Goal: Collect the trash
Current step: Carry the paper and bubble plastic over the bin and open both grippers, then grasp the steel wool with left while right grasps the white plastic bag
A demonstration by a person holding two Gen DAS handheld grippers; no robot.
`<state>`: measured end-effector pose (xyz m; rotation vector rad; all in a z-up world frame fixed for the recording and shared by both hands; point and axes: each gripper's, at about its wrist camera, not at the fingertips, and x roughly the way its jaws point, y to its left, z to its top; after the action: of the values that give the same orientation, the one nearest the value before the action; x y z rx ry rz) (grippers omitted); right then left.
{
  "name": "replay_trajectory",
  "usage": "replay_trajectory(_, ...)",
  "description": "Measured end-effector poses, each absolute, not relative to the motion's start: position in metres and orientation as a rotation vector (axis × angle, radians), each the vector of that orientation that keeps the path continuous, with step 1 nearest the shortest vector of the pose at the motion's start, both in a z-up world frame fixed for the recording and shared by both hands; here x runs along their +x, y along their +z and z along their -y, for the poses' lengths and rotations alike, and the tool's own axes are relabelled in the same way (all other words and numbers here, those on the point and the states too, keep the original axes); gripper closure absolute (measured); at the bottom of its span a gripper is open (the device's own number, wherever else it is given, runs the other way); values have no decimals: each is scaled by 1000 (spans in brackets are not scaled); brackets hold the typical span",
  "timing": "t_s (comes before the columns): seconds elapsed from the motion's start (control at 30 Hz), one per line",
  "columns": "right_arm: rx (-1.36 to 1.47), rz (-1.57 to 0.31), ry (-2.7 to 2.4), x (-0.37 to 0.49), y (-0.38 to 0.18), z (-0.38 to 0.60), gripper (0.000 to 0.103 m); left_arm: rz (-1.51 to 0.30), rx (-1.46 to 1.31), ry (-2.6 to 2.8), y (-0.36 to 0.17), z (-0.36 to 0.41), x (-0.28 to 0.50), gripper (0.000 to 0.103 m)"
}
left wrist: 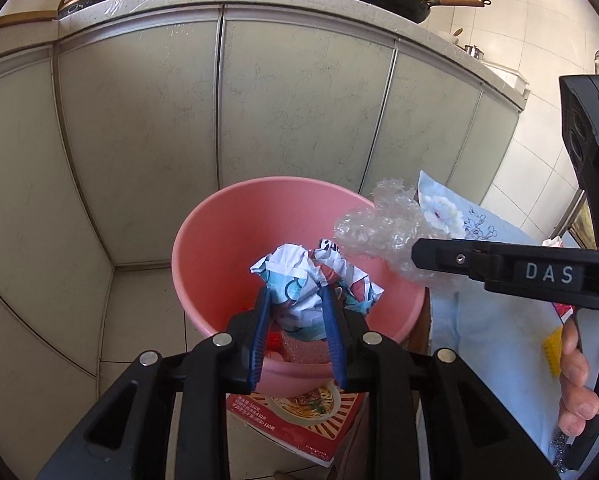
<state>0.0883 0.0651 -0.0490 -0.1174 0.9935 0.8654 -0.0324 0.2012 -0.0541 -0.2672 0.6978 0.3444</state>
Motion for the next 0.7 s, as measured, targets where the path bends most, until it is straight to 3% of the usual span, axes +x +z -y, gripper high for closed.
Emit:
replay_trajectory(0.17,-93,-1002,874,93,-50,-67,60,-710,-280,354,-58,-201,-32,75)
replay_trajectory(0.7,-84,-824,865,60,6,6,60,-619,-287,217,-13,-169,-58,74)
